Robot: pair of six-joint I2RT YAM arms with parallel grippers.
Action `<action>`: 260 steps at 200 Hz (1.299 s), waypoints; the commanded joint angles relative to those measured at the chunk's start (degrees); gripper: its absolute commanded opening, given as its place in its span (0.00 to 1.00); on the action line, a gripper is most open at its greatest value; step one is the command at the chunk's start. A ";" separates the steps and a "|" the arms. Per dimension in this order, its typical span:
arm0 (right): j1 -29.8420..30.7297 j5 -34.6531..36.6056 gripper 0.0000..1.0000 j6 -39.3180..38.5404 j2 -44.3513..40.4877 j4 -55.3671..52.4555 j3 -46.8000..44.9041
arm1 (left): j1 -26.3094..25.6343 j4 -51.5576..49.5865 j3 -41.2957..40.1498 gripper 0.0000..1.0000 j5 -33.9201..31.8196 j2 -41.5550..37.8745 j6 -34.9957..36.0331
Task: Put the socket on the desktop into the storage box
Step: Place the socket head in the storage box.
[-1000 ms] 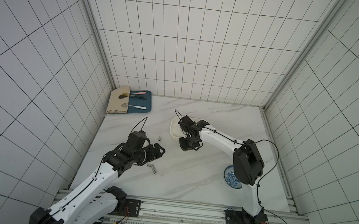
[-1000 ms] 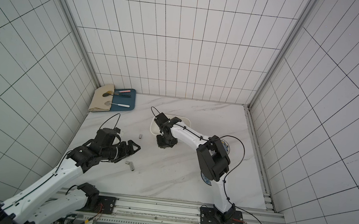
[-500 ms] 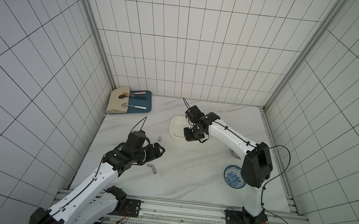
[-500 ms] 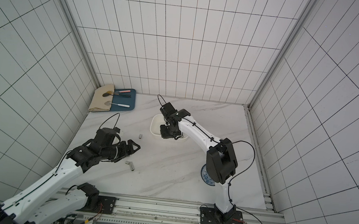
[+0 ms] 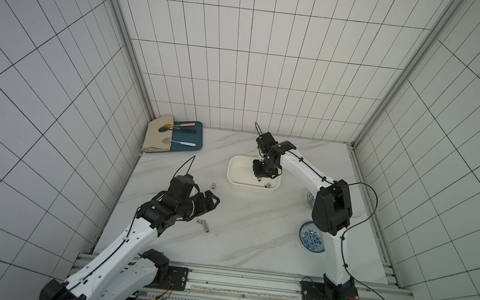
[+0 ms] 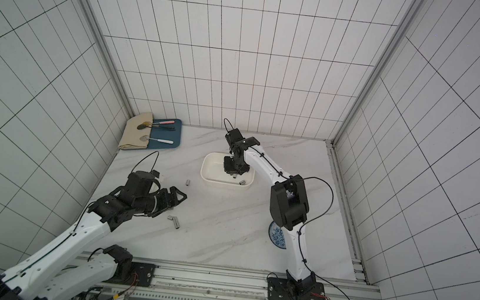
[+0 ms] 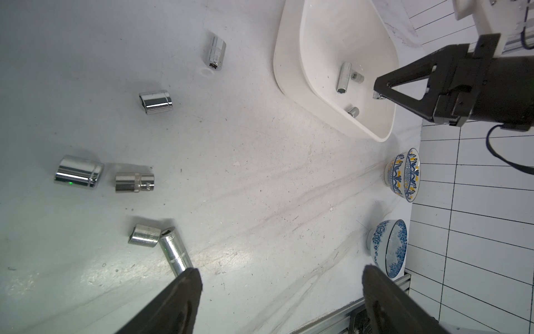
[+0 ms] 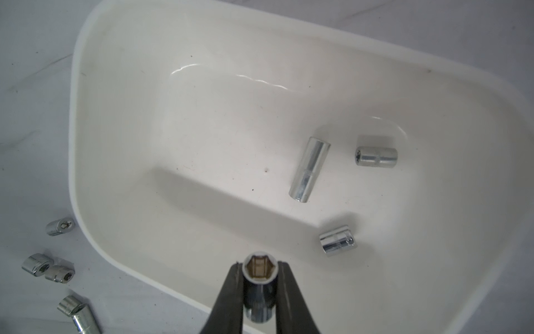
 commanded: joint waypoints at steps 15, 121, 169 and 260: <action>-0.86 0.13 0.18 -0.17 4.56 -1.28 5.31 | 0.45 -0.12 0.13 0.91 -0.63 -0.71 0.81; -1.78 -1.90 0.22 0.45 10.24 -2.23 10.81 | 1.85 -0.63 0.35 0.91 -1.29 -1.10 1.31; -1.80 -1.82 0.34 0.45 9.34 -2.51 10.82 | 1.89 -0.85 0.45 0.91 -1.11 -0.87 1.33; -1.37 -1.64 0.34 0.71 2.24 -1.28 4.96 | 2.02 -2.00 1.53 0.91 -2.75 -0.57 2.71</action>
